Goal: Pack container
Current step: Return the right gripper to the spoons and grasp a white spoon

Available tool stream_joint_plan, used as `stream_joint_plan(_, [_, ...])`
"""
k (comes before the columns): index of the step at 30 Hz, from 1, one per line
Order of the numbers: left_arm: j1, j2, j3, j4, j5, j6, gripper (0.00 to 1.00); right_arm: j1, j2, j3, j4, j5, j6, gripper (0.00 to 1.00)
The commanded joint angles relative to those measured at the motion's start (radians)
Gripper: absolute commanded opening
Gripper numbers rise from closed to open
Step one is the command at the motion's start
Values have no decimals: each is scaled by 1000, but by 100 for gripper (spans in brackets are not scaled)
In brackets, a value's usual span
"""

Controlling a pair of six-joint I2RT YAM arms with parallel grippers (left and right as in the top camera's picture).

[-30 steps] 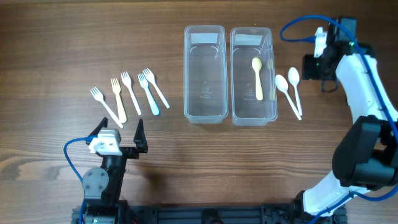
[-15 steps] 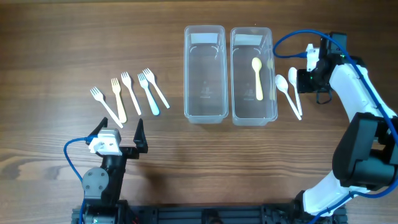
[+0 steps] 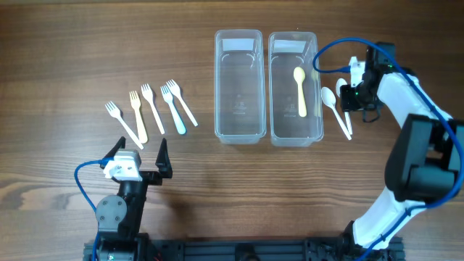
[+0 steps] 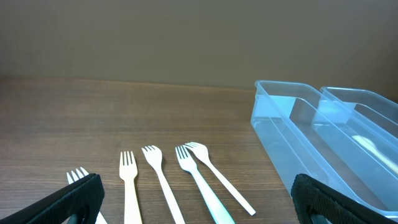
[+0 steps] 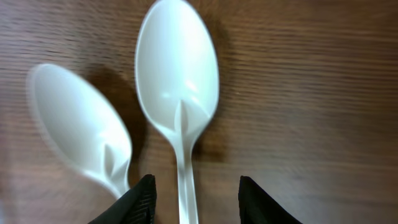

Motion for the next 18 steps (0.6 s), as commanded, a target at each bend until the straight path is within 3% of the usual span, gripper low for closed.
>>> stream_joint_plan(1, [-5,-2,-1,-10,12,15,100,5,47,-4,19,-19,-31,43])
stream_joint_plan(5, [-5,-2,-1,-10,12,15,100,5,56,-4,49,-19,-34,41])
stream_joint_plan(10, [-5,-2,-1,-10,12,15,100,5,56,-4,65,-19,-34,4])
stream_joint_plan(18, [-5,-2,-1,-10,12,15,100,5,34,65,10,26,0,4])
